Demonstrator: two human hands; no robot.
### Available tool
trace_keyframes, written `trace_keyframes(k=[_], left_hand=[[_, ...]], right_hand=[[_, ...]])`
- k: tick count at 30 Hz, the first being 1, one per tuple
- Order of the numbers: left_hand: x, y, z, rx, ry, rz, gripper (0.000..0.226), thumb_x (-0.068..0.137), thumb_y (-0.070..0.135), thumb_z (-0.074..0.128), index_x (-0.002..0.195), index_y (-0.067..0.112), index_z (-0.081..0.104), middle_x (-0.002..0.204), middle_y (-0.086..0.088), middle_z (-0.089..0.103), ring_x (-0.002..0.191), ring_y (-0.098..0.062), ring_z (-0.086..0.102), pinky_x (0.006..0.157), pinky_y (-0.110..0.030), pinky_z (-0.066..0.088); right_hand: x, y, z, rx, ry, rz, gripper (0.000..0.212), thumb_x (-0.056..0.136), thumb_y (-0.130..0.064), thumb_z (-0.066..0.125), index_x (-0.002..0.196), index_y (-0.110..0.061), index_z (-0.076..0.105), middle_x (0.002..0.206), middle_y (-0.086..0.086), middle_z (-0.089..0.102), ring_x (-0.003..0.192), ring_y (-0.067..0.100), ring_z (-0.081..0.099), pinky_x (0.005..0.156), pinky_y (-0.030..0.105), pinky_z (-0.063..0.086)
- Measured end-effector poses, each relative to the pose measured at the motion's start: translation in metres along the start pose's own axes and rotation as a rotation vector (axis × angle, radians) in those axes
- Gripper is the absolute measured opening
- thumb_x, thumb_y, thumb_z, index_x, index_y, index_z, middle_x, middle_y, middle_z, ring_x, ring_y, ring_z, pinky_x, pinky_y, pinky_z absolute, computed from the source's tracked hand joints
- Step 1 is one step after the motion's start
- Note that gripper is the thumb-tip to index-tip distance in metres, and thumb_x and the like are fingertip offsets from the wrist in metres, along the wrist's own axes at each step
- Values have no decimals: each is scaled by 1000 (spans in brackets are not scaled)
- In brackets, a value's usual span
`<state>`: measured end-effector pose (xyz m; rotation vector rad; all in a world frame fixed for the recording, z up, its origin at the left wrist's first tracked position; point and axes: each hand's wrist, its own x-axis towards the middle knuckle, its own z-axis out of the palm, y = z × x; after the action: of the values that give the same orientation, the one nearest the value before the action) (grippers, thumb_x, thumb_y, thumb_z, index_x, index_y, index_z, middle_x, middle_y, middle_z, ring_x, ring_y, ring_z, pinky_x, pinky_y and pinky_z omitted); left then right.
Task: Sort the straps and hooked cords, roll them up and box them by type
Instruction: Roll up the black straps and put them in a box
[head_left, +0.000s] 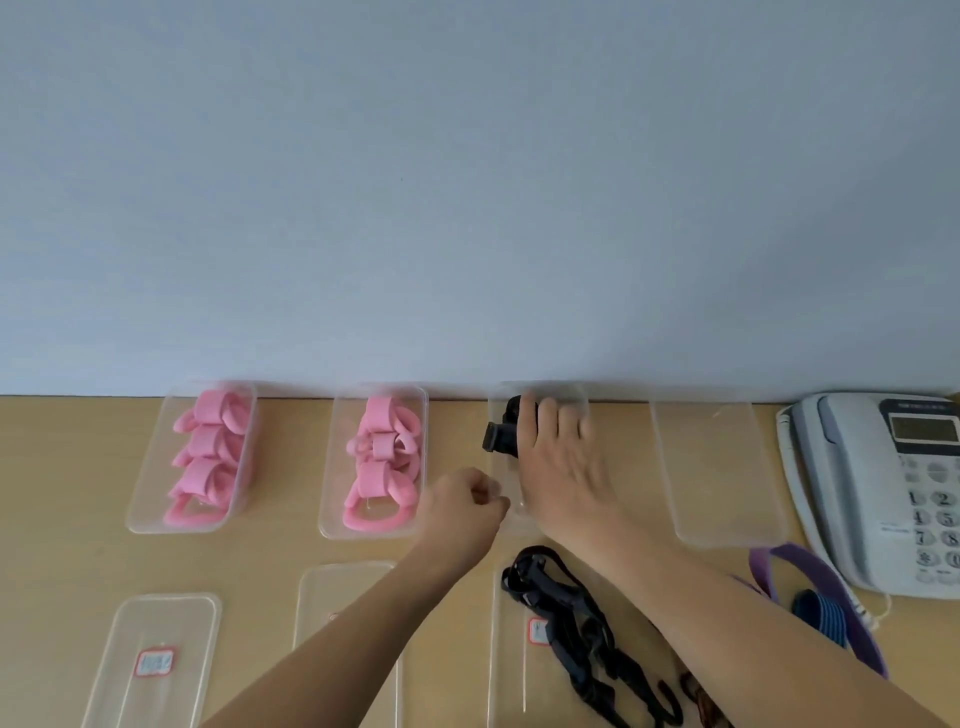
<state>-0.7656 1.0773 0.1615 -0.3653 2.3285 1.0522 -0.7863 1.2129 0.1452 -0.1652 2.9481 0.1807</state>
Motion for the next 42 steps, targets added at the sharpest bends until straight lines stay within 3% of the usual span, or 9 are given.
trace_keyframes(k=[3,7,11,15,19,23,29,36,42], left_hand=[[-1,1,1,-10,7,2,7,85,19,70,81,20,66,79,-3,73,72,-23,72,75,-40,61],[-2,2,0,-25,1,7,5,90,16,70,86,15,67,77,-2,73,59,-13,71,61,-23,54],[-4,4,-3,-91,-15,-20,3,90,13,71,90,11,69,76,0,75,60,-14,73,67,-27,56],[-4,4,-3,-153,-26,-49,2,90,11,70,89,10,68,76,-1,75,60,-15,74,74,-33,57],[-4,5,-2,-194,-22,-62,2,90,9,69,90,10,67,79,-3,75,60,-16,74,77,-35,60],[-3,3,-1,-222,-24,-63,3,90,10,70,89,11,67,80,-5,74,60,-17,75,81,-40,61],[-1,-2,1,-215,-9,-50,4,89,14,71,88,15,69,76,-3,76,64,-13,75,84,-45,60],[-1,-9,7,-282,37,-36,7,88,21,75,93,21,70,87,2,73,67,-17,75,83,-48,61],[-7,-11,11,-218,104,42,21,89,28,75,109,26,66,103,10,70,80,-9,71,77,-28,56]], right_hand=[[-1,4,8,39,60,-17,84,96,-58,42,151,4,27,115,19,53,93,33,49,83,43,41],[-1,9,8,116,90,-4,80,100,-60,17,152,-2,35,107,16,60,91,32,53,81,43,42],[5,6,9,246,153,60,50,99,-45,32,127,-12,58,94,9,68,86,32,59,74,41,40],[7,10,12,337,205,86,27,91,-36,57,110,-17,61,84,2,66,84,30,60,71,39,40],[9,7,18,292,282,56,30,91,-27,61,115,-9,63,95,9,66,92,33,61,82,43,46],[13,0,21,226,157,38,52,99,-32,49,138,2,49,115,22,59,104,38,56,91,47,49],[7,0,16,144,66,-16,75,100,-47,39,154,3,23,137,24,44,128,40,40,114,53,32],[-7,25,11,306,302,19,74,91,-59,50,135,0,55,117,14,62,114,36,54,100,48,45],[-39,35,18,576,556,58,40,92,-33,67,118,-3,68,105,9,66,98,29,59,89,42,50]])
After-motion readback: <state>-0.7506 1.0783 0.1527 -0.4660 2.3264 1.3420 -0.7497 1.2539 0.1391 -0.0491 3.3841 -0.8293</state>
